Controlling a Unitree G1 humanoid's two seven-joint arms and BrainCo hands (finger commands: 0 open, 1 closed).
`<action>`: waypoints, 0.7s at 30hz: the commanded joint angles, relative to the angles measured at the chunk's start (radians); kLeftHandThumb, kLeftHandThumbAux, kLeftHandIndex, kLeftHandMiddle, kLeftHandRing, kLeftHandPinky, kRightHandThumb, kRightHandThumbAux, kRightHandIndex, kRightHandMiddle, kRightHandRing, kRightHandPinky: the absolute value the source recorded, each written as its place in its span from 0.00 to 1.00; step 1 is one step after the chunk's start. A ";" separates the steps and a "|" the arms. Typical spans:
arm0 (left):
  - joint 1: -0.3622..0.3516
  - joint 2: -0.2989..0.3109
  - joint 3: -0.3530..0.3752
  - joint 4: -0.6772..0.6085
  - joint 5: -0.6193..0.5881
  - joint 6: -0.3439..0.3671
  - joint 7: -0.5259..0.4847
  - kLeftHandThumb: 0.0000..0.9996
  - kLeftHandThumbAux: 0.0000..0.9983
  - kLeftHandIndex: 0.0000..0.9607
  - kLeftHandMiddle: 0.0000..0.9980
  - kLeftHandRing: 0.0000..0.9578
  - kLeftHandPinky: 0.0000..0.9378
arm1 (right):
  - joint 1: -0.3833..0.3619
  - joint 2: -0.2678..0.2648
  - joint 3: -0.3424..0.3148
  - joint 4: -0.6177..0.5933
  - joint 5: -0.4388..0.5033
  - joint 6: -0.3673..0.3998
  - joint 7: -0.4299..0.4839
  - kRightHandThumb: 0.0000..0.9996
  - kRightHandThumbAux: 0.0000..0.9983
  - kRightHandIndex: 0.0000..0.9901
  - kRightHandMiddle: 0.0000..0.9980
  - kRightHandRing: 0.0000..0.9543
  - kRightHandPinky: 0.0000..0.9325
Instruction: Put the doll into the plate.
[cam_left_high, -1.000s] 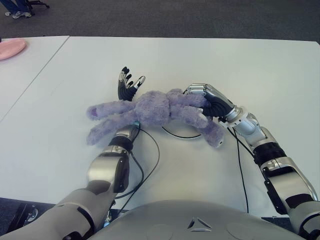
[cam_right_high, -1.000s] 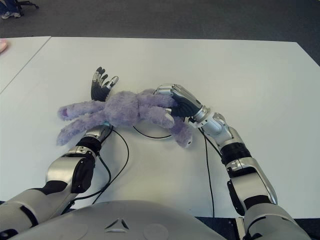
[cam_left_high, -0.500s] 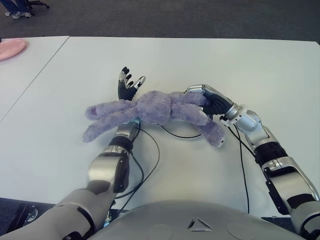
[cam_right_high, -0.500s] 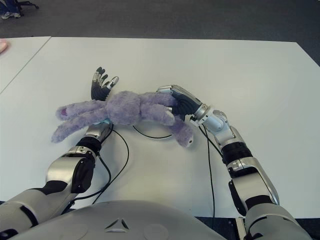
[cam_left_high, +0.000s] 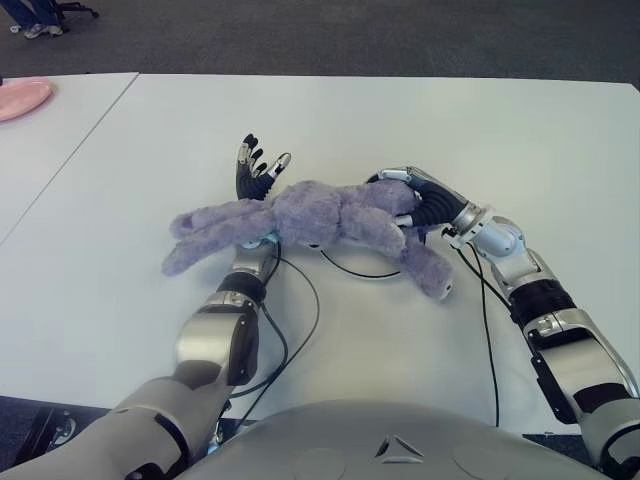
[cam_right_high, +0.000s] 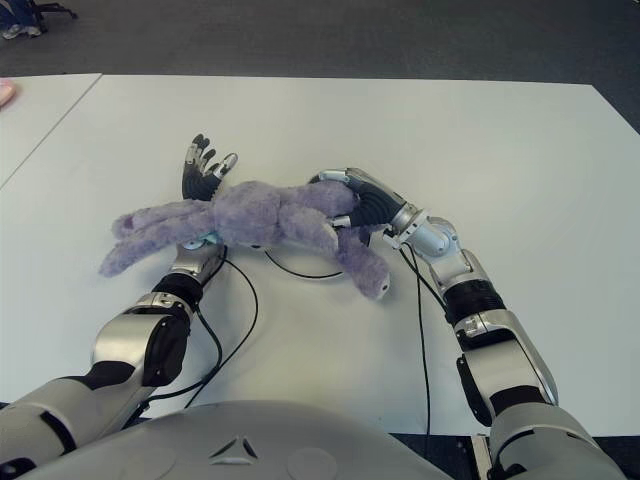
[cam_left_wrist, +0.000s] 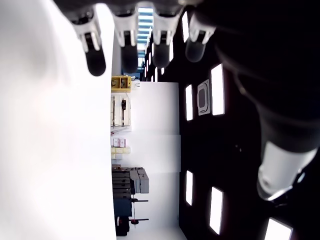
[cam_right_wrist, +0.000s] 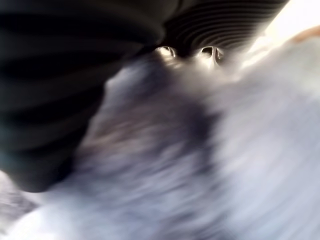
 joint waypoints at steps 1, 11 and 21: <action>0.259 -0.085 -0.002 0.184 0.006 0.065 -0.025 0.00 0.67 0.07 0.09 0.11 0.16 | -0.008 -0.011 0.063 0.171 -0.175 0.090 -0.022 0.05 0.55 0.00 0.00 0.01 0.02; 0.255 -0.085 0.002 0.185 0.001 0.075 -0.026 0.00 0.66 0.06 0.09 0.11 0.16 | -0.163 -0.010 0.016 0.246 -0.079 0.100 0.079 0.04 0.44 0.00 0.00 0.00 0.00; 0.254 -0.085 0.002 0.185 0.002 0.076 -0.025 0.00 0.68 0.06 0.09 0.12 0.18 | -0.189 0.013 -0.053 0.202 0.084 0.124 0.235 0.07 0.40 0.00 0.00 0.00 0.00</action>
